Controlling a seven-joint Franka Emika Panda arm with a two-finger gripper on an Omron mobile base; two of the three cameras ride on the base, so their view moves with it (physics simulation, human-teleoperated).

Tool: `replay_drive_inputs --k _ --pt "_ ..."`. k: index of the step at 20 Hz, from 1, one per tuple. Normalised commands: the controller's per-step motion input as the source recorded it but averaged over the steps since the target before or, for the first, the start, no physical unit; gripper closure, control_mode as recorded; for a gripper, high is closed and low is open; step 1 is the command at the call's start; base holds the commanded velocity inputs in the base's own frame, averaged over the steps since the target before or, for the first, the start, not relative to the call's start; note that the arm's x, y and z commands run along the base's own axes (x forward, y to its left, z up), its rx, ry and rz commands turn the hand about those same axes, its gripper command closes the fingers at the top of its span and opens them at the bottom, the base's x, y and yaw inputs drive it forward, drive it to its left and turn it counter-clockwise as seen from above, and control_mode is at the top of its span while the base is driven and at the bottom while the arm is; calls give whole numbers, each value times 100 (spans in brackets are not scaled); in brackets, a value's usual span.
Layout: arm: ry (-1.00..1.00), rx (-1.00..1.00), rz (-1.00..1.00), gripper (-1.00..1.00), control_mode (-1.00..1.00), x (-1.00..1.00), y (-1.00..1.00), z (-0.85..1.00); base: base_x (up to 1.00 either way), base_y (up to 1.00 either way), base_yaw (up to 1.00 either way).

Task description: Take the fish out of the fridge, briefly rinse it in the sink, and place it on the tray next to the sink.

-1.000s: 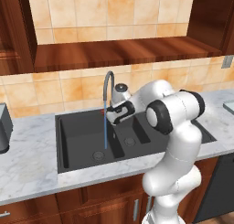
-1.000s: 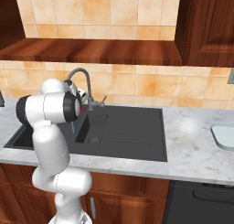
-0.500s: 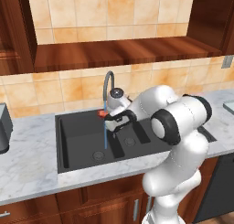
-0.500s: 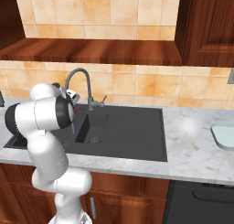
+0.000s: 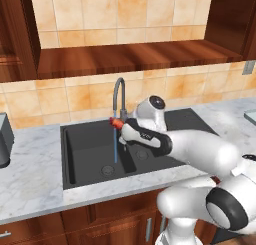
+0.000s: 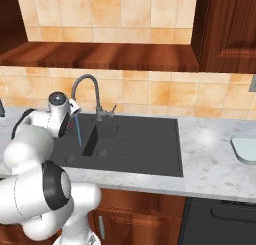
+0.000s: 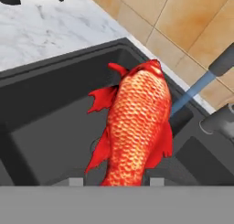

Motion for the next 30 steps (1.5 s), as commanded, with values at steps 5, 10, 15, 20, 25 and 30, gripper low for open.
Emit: replay_drive_inputs --k 5,10,15,20,25,30 --pt "-3 24 -17 100 -100 -100 0 100 0 0 0" --pt "-13 7 -21 100 -100 -87 0 100 0 0 0" --pt "-1 1 -11 100 -100 -11 -1 38 0 0 0" --pt "0 5 0 100 -100 -73 -66 -17 0 0 0" --pt "0 0 0 100 100 0 0 0 -98 -100 -7" --pt "0 0 0 100 100 0 0 0 -32 -100 -33"
